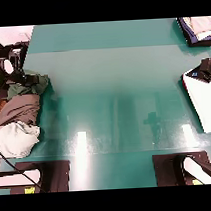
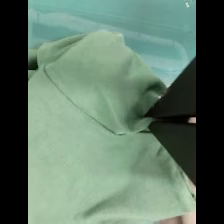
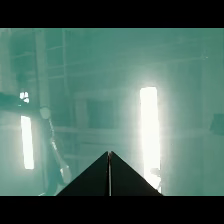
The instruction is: Fold the shirts.
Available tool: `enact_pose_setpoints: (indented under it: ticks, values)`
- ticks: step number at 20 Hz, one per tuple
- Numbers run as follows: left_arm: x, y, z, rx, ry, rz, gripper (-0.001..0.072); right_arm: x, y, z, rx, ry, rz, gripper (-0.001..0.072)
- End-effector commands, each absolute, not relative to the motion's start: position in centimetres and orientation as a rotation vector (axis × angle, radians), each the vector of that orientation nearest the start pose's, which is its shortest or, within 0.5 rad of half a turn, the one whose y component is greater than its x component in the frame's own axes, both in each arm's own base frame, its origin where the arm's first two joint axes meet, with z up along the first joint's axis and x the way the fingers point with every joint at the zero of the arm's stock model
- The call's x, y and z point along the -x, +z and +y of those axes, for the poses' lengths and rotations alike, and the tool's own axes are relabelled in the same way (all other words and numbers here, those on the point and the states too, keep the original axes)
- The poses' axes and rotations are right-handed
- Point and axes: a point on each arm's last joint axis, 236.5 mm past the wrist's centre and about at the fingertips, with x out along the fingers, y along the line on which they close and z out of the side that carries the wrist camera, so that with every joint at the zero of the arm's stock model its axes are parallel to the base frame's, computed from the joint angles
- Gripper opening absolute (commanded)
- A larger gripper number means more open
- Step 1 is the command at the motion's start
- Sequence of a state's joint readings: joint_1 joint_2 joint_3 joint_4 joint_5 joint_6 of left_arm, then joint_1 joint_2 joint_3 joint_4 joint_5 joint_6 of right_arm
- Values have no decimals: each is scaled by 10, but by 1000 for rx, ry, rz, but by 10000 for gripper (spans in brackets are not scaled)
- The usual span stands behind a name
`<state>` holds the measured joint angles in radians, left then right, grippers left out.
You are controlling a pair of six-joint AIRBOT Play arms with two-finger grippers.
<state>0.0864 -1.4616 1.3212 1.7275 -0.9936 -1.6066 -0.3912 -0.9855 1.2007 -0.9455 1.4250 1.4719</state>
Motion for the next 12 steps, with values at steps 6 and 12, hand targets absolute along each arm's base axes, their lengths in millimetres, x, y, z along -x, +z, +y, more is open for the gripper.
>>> enact_pose_setpoints:
  ticks: [6,12]
  values:
    - [-486,188,-27,-67,-126,729,20,-336,177,10,-548,185,910,24]
    - [-374,438,-211,-90,-717,164,20,-333,225,7,-496,155,708,24]
